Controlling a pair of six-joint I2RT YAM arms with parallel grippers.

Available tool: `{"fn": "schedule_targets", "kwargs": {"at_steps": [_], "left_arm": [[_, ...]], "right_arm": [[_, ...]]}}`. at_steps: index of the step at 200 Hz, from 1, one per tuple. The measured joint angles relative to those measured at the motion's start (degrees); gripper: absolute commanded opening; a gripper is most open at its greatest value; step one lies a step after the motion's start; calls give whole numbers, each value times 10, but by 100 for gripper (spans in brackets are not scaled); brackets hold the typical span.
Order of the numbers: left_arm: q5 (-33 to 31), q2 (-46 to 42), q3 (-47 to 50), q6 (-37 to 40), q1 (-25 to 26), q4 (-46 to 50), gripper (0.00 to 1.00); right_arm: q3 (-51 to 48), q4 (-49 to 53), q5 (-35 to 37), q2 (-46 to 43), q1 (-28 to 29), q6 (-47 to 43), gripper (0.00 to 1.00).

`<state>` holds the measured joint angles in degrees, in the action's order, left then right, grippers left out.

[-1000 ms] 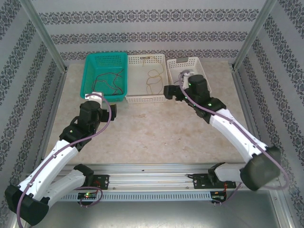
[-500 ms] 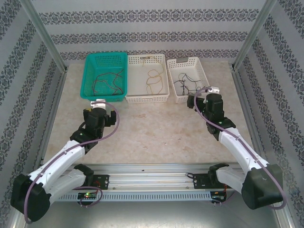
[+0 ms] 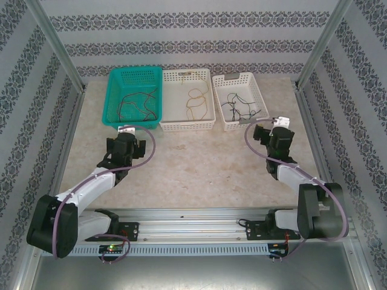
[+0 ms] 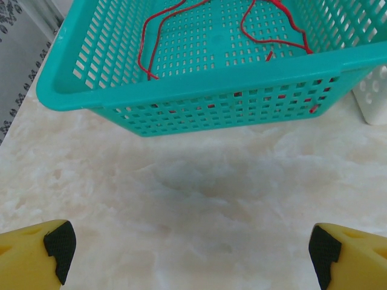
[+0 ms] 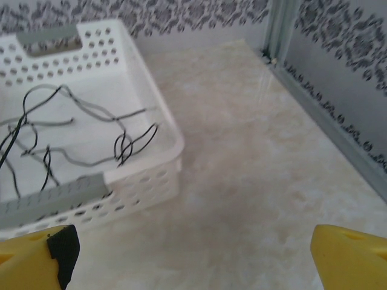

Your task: Untangle the cables

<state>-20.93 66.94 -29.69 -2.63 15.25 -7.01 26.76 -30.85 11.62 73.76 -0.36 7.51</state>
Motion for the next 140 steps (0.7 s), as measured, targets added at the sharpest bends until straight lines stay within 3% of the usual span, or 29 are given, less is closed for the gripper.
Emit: {"fn": "schedule_targets", "kwargs": {"at_steps": [42,76,99,119,127,140], "left_arm": [[22,48,23,5,-35,-96,100],[23,112,64,5,-45,-209,100],[33,152,38,-6,-77,-209,100],[72,171,14,-6,-118,-228,100],[90,171,25,-6,-133,-262,100],[108,196,73,-4,-148,-393,100]], "right_arm": [[-49,-86,-17,7,-2,-12,98],[-83,-173,-19,101,10,-30,98],[-93,-223,-5,143,55,-52,98],[-93,-241,-4,143,46,-54,98],[-93,-252,0,143,45,-59,98],[-96,-268,2,142,53,-67,98]]}}
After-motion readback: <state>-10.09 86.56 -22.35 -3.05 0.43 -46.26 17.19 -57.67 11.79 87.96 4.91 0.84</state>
